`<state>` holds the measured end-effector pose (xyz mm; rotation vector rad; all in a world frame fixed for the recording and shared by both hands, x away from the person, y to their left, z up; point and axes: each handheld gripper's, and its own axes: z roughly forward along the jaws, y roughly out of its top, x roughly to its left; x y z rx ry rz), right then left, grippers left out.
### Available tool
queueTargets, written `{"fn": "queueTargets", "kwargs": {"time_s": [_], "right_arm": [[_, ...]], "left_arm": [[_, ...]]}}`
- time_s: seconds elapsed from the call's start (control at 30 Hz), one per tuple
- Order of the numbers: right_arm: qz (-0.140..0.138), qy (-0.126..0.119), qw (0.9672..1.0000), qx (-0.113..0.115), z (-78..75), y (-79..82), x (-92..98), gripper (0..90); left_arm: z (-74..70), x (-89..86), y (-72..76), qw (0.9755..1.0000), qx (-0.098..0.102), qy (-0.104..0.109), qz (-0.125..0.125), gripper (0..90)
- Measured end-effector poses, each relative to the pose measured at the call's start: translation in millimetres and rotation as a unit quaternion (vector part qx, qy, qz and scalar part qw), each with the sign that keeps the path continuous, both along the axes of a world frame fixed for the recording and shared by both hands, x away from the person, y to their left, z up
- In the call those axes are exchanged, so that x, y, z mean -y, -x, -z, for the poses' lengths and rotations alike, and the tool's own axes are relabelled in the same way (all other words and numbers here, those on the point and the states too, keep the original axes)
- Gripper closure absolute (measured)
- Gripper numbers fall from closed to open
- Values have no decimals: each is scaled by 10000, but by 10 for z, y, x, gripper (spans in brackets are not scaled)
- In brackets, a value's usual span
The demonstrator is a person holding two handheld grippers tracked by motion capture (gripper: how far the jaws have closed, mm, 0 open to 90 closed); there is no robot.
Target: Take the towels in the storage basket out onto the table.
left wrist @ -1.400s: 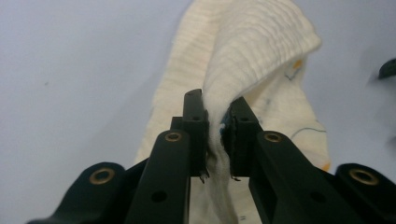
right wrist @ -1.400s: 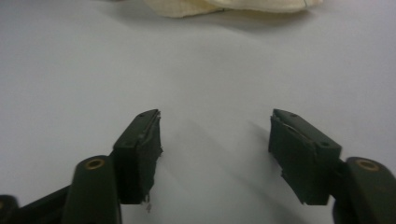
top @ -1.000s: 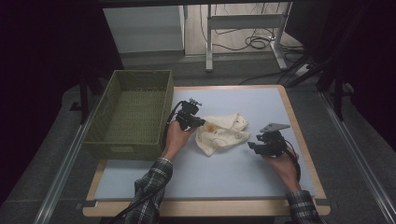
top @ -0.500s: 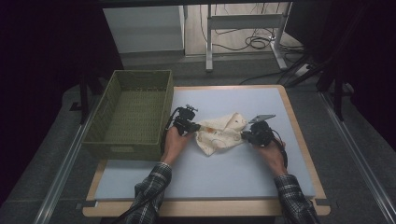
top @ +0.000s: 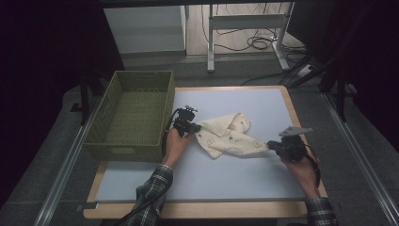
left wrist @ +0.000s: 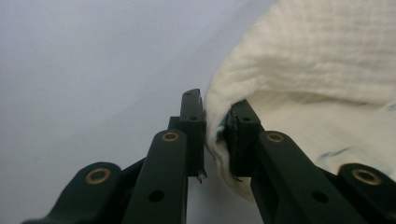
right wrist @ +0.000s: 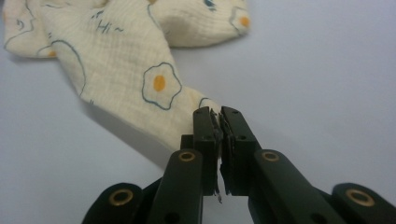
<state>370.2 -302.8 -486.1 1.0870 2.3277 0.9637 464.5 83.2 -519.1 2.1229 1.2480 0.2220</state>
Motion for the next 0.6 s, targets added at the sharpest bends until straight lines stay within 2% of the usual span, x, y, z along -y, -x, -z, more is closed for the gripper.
{"fn": "queueTargets", "kwargs": {"time_s": [0.07, 0.13, 0.17, 0.27, 0.4, 0.6], "right_arm": [[184, -66, 9998, 7, -13, 38, 157, 851], [296, -54, 9995, -71, 10, 39, 240, 839], [314, -61, 9994, -113, 28, 39, 270, 829], [335, -191, 9992, -129, 48, 46, 323, 717], [336, -214, 9992, -88, 26, 73, 355, 674], [326, -299, 9989, -119, 55, 132, 410, 643]], "left_arm": [[36, 17, -15, 10000, -60, -32, -34, 764], [47, 32, -4, 9999, -43, 90, -37, 659], [39, 46, 9, 10000, -41, 72, -21, 599], [-31, 97, 110, 9999, 132, -38, 77, 472], [-144, 121, 331, 9991, 298, -5, 303, 430], [-179, 91, 715, 9973, 327, 104, 655, 436]]}}
